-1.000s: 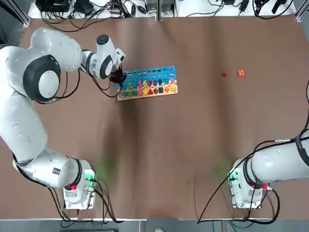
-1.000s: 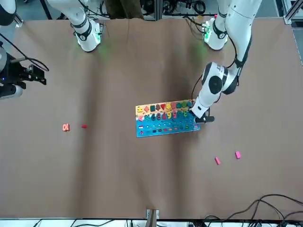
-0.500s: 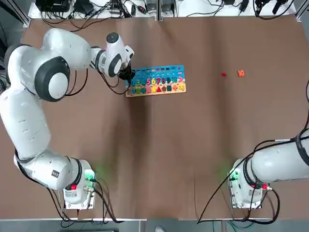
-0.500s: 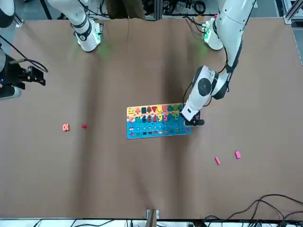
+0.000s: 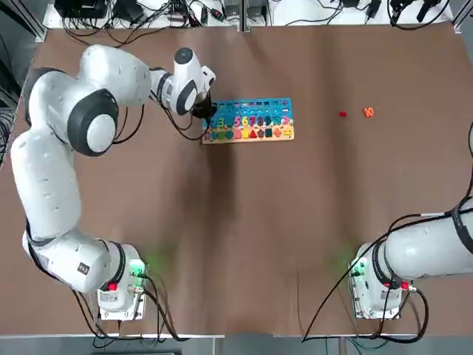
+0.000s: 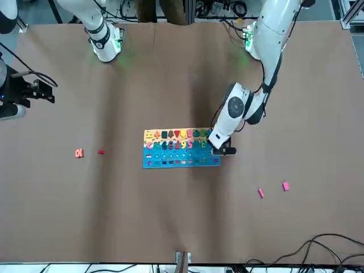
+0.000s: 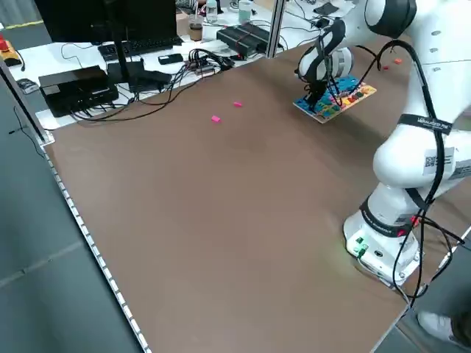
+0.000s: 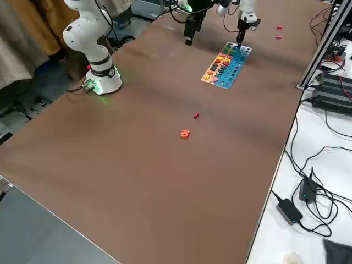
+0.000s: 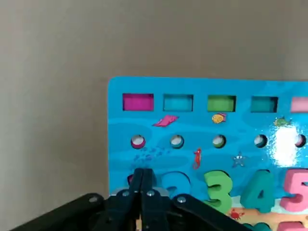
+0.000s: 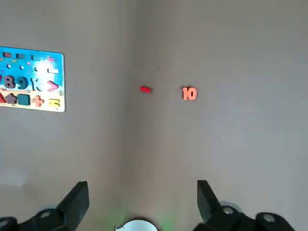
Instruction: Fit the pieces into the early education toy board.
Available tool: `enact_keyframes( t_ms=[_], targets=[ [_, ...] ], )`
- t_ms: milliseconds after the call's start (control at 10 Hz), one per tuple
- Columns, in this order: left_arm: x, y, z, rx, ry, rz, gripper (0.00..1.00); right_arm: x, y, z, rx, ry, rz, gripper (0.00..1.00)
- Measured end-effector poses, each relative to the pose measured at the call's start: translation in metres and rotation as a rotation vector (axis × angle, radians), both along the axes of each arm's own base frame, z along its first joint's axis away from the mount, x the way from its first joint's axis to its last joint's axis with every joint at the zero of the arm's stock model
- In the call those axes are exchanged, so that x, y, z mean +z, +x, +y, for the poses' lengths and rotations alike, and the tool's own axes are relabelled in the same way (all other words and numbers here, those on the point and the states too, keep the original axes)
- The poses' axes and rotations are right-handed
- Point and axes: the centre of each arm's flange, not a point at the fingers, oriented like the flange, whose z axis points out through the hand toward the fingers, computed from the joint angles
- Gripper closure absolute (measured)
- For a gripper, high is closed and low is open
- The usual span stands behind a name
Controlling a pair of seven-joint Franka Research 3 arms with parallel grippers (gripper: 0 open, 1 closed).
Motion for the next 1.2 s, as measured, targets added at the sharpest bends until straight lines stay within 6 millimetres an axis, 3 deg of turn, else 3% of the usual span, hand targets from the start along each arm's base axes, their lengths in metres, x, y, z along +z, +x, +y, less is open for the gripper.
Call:
enact_keyframes(
  t_ms=[500, 800, 1200],
  targets=[
    [0.000, -0.005, -0.034, 0.003, 0.038, -0.005, 0.96, 0.000, 0.000, -0.002, -0.007, -0.001, 0.000, 0.01],
    [0.000, -0.011, -0.059, 0.005, 0.047, 0.007, 0.96, -0.002, 0.001, -0.017, -0.037, 0.001, 0.000, 0.01],
    [0.000, -0.022, -0.084, -0.016, 0.060, 0.021, 0.96, -0.007, 0.002, -0.023, -0.029, 0.003, 0.009, 0.03]
  ],
)
